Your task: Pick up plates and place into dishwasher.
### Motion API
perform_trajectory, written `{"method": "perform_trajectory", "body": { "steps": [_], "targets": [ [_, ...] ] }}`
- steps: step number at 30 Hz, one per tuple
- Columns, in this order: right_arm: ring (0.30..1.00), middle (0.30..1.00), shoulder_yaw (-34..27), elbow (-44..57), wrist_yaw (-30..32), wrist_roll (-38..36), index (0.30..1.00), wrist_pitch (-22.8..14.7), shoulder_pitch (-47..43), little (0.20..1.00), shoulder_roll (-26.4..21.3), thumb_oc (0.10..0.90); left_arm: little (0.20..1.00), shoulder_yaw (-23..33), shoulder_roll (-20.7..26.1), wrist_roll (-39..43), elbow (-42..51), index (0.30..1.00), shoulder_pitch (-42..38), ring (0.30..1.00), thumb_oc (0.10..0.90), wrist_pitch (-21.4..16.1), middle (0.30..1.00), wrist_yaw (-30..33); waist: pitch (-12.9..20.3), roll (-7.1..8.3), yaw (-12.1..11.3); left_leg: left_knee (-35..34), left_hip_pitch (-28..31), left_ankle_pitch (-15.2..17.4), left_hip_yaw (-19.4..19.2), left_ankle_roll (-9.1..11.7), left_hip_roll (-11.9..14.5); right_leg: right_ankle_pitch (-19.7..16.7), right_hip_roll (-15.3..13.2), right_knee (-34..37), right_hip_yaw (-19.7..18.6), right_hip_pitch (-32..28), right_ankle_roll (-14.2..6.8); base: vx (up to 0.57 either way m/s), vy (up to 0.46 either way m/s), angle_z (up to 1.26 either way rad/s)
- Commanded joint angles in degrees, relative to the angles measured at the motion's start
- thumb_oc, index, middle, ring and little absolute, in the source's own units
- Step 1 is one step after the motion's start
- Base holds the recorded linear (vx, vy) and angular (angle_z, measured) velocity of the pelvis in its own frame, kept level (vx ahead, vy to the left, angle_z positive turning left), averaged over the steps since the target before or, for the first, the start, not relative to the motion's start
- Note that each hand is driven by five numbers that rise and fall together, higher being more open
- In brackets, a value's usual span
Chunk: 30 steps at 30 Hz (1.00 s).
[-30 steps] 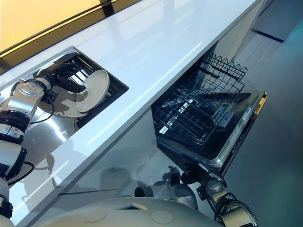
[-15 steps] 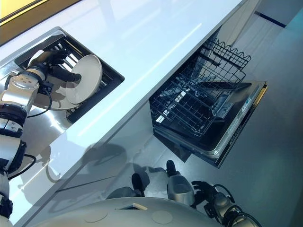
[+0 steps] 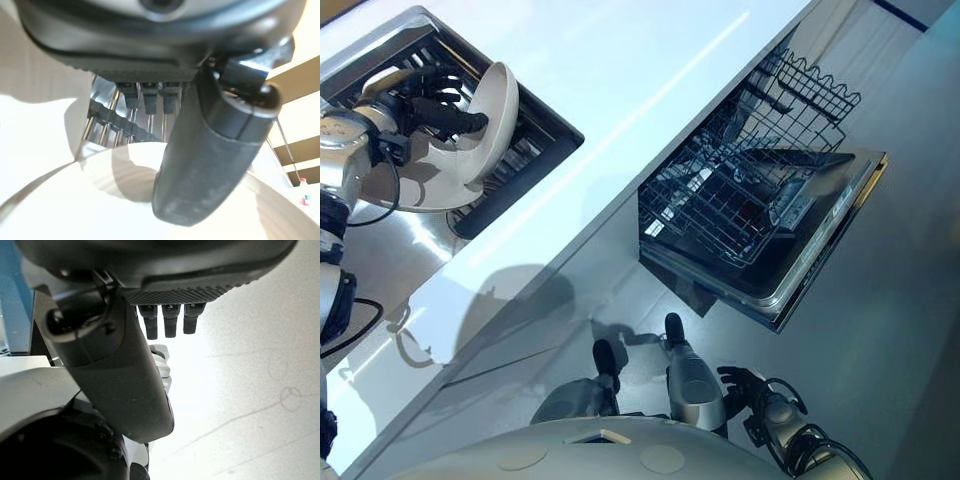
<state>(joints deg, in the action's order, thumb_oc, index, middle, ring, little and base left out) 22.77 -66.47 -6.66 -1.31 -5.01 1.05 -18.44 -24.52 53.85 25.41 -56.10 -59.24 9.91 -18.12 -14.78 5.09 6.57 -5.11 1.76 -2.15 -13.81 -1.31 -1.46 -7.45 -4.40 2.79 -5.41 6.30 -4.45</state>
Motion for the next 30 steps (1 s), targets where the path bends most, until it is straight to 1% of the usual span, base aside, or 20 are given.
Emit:
{"method": "perform_trajectory", "body": {
  "steps": [1,3,6,10,11,13,14,15,16,18,19,20,21,25,26,27,28,30],
  "targets": [
    [0.9,0.9,1.31,1.21,0.0,-1.62,0.9,-0.44,-1.9,0.9,-2.33,0.8,0.9,-2.05,-3.07,8.09,1.24,0.9,-6.12,0.9,0.8,2.09,0.9,-13.04,-1.34,-3.15,2.7,6.37,-4.06,4.08,1.75,-3.09,-0.97,-1.14,0.61,-2.54,-0.47,0.41,-3.82,-0.04,0.018,0.0],
    [0.9,0.9,0.88,1.06,-0.19,-1.37,0.9,-0.51,-2.24,0.9,-2.5,0.8,0.9,-3.19,-3.64,9.78,2.5,0.9,-6.44,0.9,0.8,4.33,0.9,-18.96,-1.43,-3.46,2.78,6.1,-3.91,3.99,1.73,-3.0,-1.11,-1.13,0.51,-2.53,-0.37,0.42,-3.85,-0.02,0.01,0.0],
    [0.9,0.9,-0.07,0.81,-0.6,0.09,0.9,-0.23,-2.49,0.9,-2.91,0.8,0.9,-4.66,-3.98,11.4,5.22,0.9,-5.57,0.9,0.8,6.78,0.9,-24.97,-1.17,-4.18,2.79,5.55,-3.27,3.81,1.67,-2.79,-1.39,-1.13,0.34,-2.37,-0.08,0.08,-3.83,-0.01,0.035,0.0],
    [0.9,0.9,-0.67,0.58,-1.19,1.49,0.9,-0.13,-2.55,0.9,-3.65,0.8,0.9,-4.8,-4.17,14.58,7.24,0.9,-3.98,0.9,0.8,8.6,0.9,-29.35,-0.62,-4.9,2.79,5.07,-2.34,3.75,1.62,-2.59,-1.77,-0.99,0.0,-2.05,0.45,-0.65,-3.69,0.01,0.043,0.0],
    [0.9,0.9,-0.82,0.6,-1.35,2.22,0.9,0.14,-2.47,0.9,-3.94,0.8,0.798,-4.38,-4.57,16.19,7.9,0.813,-3.15,0.813,0.698,8.58,0.813,-29.81,-0.21,-5.24,2.84,4.8,-1.76,3.76,1.65,-2.5,-1.9,-0.8,-0.08,-1.94,0.67,-1.09,-3.59,0.03,0.045,-0.04],
    [0.9,0.9,-0.79,0.52,-1.3,2.61,0.9,0.23,-2.31,0.9,-4.0,0.8,0.738,-4.17,-4.85,18.21,8.35,0.761,-2.71,0.761,0.638,8.34,0.761,-29.77,0.4,-5.47,2.81,4.46,-1.45,3.54,1.57,-2.34,-1.99,-0.84,-0.12,-1.76,0.73,-1.24,-3.44,0.03,0.048,0.01],
    [0.9,0.9,-0.78,0.81,-1.31,3.24,0.9,0.73,-2.02,0.9,-4.14,0.8,0.672,-3.56,-5.13,19.99,8.53,0.705,-2.21,0.705,0.572,7.71,0.705,-30.4,0.81,-5.75,2.97,4.11,-0.72,3.66,1.79,-2.28,-2.13,-0.43,-0.17,-1.66,1.06,-1.88,-3.41,0.03,0.052,0.01],
    [0.9,0.9,-0.78,0.86,-1.34,3.43,0.9,0.91,-1.98,0.9,-4.21,0.8,0.568,-3.2,-5.15,20.95,8.72,0.615,-2.06,0.615,0.468,8.24,0.615,-30.76,1.26,-5.82,2.85,3.93,-0.7,3.5,1.65,-2.18,-2.13,-0.5,-0.15,-1.58,1.03,-1.76,-3.3,0.03,0.039,-0.02],
    [0.9,0.9,-0.76,0.9,-1.38,3.45,0.9,0.99,-1.91,0.9,-4.31,0.8,0.549,-3.14,-5.15,21.24,8.81,0.599,-1.94,0.599,0.449,8.34,0.599,-30.84,1.43,-5.88,2.83,3.85,-0.59,3.5,1.63,-2.17,-2.15,-0.46,-0.16,-1.56,1.1,-1.85,-3.26,0.0,0.0,0.0],
    [0.9,0.9,-0.73,0.98,-1.37,3.84,0.9,1.16,-1.67,0.9,-4.39,0.8,0.543,-2.71,-5.2,22.69,9.24,0.594,-1.43,0.594,0.443,7.93,0.594,-31.17,1.97,-6.03,2.77,3.57,-0.16,3.47,1.69,-2.1,-2.2,-0.29,-0.18,-1.45,1.29,-2.24,-3.17,0.01,0.021,0.06],
    [0.9,0.9,-0.66,1.14,-1.34,4.02,0.9,1.42,-1.63,0.9,-4.39,0.8,0.507,-2.45,-5.35,22.86,9.5,0.564,-1.14,0.564,0.407,8.13,0.564,-30.94,2.18,-6.07,2.72,3.48,0.03,3.48,1.71,-2.07,-2.21,-0.2,-0.16,-1.39,1.38,-2.42,-3.1,0.01,0.023,0.09],
    [0.9,0.9,-0.51,1.4,-1.35,4.13,0.9,1.74,-1.51,0.9,-4.49,0.8,0.496,-2.09,-5.56,22.95,9.53,0.554,-0.6,0.554,0.396,7.33,0.554,-30.64,2.52,-6.18,2.68,3.3,0.31,3.47,1.79,-2.0,-2.21,-0.03,-0.16,-1.34,1.6,-2.7,-3.0,0.01,0.022,0.09],
    [0.9,0.9,-0.54,1.43,-1.41,4.3,0.9,1.81,-1.4,0.9,-4.54,0.8,0.464,-1.88,-5.57,23.19,9.52,0.526,-0.41,0.526,0.364,7.66,0.526,-30.48,2.8,-6.23,2.65,3.11,0.55,3.43,1.87,-1.99,-2.22,0.07,-0.16,-1.31,1.74,-2.9,-2.93,0.0,0.02,0.06],
    [0.9,0.9,-0.39,2.2,-1.73,4.76,0.9,2.6,-1.01,0.9,-4.7,0.8,0.464,-1.05,-5.22,23.48,8.96,0.526,0.21,0.526,0.364,6.74,0.526,-29.62,3.76,-6.37,2.55,2.55,1.41,3.33,2.02,-1.83,-2.26,0.49,-0.15,-1.34,2.25,-3.54,-2.86,0.0,0.008,0.05],
    [0.9,0.9,-0.38,2.12,-1.82,4.74,0.9,2.52,-0.94,0.9,-4.71,0.8,0.444,-0.84,-5.04,23.78,8.81,0.509,0.16,0.509,0.344,7.13,0.509,-29.12,3.95,-6.39,2.52,2.45,1.58,3.32,2.01,-1.8,-2.23,0.54,-0.17,-1.36,2.4,-3.67,-2.85,0.0,-0.007,0.06],
    [0.9,0.9,-0.37,2.04,-1.86,5.06,0.9,2.54,-0.71,0.9,-4.43,0.8,0.42,-0.3,-4.95,23.41,8.27,0.488,0.16,0.488,0.32,6.38,0.488,-27.97,4.37,-6.38,2.49,2.17,1.98,3.35,2.04,-1.75,-2.18,0.61,-0.17,-1.27,2.56,-3.93,-2.91,0.01,-0.01,0.06],
    [0.9,0.9,-0.3,2.06,-1.86,5.14,0.9,2.61,-0.63,0.9,-4.38,0.8,0.409,-0.13,-4.91,23.56,8.15,0.479,0.1,0.479,0.309,6.47,0.479,-27.62,4.49,-6.38,2.5,2.11,2.11,3.36,2.03,-1.72,-2.16,0.63,-0.17,-1.22,2.59,-4.02,-2.9,0.0,0.0,0.0],
    [0.9,0.9,-0.17,1.74,-1.78,5.2,0.9,2.37,-0.29,0.9,-4.15,0.8,0.411,0.38,-4.65,23.43,7.05,0.481,-0.21,0.481,0.311,5.86,0.481,-26.48,4.98,-6.4,2.58,1.99,2.51,3.42,2.06,-1.66,-2.18,0.65,-0.07,-1.03,2.69,-4.33,-2.85,0.02,-0.015,-0.14]
  ]
}}
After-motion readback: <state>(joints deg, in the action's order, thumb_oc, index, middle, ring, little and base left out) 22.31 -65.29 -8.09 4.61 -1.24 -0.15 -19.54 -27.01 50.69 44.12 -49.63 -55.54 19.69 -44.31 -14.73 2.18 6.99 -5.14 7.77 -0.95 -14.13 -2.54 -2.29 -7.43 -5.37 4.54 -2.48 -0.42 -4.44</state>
